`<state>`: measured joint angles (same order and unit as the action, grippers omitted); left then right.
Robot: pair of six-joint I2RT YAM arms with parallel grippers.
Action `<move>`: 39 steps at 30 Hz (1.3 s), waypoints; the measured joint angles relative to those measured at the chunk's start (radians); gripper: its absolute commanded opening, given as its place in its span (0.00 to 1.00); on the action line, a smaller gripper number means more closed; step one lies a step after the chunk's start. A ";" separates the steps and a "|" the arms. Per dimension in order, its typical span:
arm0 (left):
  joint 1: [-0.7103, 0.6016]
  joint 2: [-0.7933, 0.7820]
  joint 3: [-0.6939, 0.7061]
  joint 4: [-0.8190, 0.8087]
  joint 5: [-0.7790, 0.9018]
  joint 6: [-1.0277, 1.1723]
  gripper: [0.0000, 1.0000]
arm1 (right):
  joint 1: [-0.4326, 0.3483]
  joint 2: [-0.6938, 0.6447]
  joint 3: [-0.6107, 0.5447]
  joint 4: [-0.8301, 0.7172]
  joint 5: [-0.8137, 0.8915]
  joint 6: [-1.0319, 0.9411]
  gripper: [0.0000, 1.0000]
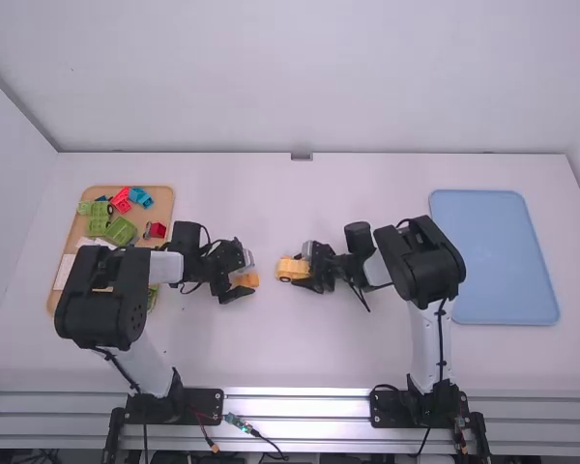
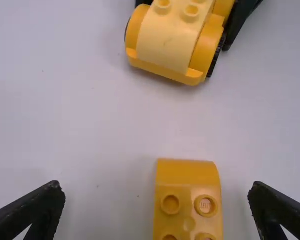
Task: Assemble lego blocks to make yellow taxi
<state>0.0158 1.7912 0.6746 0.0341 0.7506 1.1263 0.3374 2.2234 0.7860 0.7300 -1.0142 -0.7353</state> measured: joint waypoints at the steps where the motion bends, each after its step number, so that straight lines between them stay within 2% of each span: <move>1: 0.000 0.000 -0.005 -0.002 0.004 0.019 0.93 | 0.000 0.000 0.000 0.000 0.000 0.000 0.76; 3: 0.000 0.000 -0.023 0.005 0.013 0.051 0.89 | 0.000 0.000 0.000 0.000 0.000 -0.001 0.81; 8: 0.000 0.000 -0.036 0.005 0.013 0.074 0.84 | 0.000 0.000 0.000 0.000 0.000 -0.001 0.79; 12: 0.000 0.000 -0.036 0.008 0.013 0.079 0.83 | 0.000 0.000 0.000 0.000 0.001 0.000 0.63; 15: 0.000 0.000 -0.036 0.008 0.008 0.078 0.81 | 0.000 0.000 0.000 0.000 0.001 0.001 0.55; 19: 0.000 0.000 -0.036 0.009 0.004 0.079 0.79 | 0.000 0.000 0.000 0.000 0.001 0.000 0.49; 24: 0.003 0.000 -0.036 0.007 0.005 0.079 0.66 | 0.000 0.000 0.000 -0.001 0.000 -0.001 0.48; 39: 0.013 0.000 -0.034 0.009 0.036 0.079 0.65 | 0.000 0.000 0.000 -0.002 0.001 -0.001 0.49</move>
<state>0.0288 1.7912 0.6403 0.0433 0.7868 1.2049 0.3374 2.2234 0.7860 0.7280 -1.0134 -0.7361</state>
